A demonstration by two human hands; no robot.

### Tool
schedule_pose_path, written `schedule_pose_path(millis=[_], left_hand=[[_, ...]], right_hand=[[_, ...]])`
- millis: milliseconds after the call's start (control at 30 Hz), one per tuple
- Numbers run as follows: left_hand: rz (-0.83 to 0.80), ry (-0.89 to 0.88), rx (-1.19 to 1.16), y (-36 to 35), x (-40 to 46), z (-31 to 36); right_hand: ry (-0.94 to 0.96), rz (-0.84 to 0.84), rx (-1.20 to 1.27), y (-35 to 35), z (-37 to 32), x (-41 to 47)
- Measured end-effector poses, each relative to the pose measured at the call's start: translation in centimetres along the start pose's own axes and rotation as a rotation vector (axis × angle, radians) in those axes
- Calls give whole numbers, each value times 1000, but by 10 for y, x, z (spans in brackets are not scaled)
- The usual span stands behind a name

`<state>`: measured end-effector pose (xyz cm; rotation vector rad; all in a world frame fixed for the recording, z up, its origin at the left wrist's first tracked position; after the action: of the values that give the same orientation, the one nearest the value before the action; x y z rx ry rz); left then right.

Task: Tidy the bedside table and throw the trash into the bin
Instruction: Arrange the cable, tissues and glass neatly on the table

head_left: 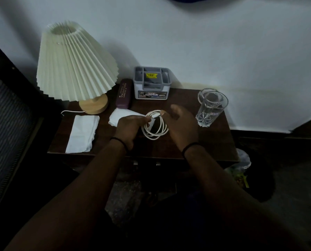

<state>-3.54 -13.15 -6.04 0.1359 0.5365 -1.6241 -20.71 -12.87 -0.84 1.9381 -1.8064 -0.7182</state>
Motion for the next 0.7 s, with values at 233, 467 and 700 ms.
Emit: schedule_pose_path(millis=[233, 467, 700], left_hand=[[-129, -165, 479, -4, -5, 10], [-250, -133, 490, -10, -7, 7], [-2, -54, 271, -1, -6, 18]], right_hand=[[148, -262, -195, 0, 5, 7], [94, -381, -139, 5, 20, 13], [-315, -97, 498, 4, 56, 15]])
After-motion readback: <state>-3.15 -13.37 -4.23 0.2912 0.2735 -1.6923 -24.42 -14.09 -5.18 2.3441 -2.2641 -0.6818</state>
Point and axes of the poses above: each hand's wrist, its own x-axis towards the middle knuckle, its own y-axis out of the back of the hand, z = x × y, the point moved 4 cm from there along x, towards the middle knuckle, and after that the axes turned 14 degrees about -z, right-handed, at the moved point
